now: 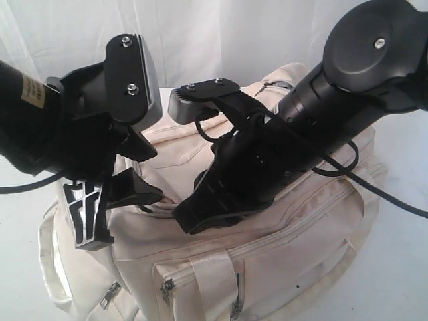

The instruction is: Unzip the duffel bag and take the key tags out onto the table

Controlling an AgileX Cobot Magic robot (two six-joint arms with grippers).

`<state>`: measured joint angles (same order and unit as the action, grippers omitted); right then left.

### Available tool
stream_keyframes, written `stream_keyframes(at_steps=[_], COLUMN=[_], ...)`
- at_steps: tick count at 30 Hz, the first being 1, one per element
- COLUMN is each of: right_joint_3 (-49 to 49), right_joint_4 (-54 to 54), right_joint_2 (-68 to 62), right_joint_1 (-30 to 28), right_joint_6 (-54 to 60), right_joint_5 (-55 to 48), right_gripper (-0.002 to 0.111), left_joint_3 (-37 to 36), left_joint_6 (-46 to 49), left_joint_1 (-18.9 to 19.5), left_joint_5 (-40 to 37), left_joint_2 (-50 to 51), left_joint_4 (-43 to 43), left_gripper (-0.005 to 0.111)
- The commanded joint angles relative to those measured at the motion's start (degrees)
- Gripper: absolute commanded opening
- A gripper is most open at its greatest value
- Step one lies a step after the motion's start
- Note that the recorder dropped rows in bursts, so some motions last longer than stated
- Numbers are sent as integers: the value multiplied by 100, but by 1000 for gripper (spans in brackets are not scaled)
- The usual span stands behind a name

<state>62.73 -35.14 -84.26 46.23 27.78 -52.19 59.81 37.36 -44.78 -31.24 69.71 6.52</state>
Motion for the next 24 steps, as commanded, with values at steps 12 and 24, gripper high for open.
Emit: stream_keyframes(at_steps=[12,24], right_joint_3=[-16,-16], right_joint_4=[-111,-111], right_joint_2=[8,8], right_joint_1=[17,17], right_joint_6=[-126,-126], right_joint_5=[-194,-207], right_gripper=[15,15], left_joint_3=[-37,-37], left_joint_6=[-33,-1612], left_joint_1=[12,12], left_joint_5=[-498,-630], left_joint_2=[287,-109], left_joint_4=[125,-1294], left_gripper=[0,0])
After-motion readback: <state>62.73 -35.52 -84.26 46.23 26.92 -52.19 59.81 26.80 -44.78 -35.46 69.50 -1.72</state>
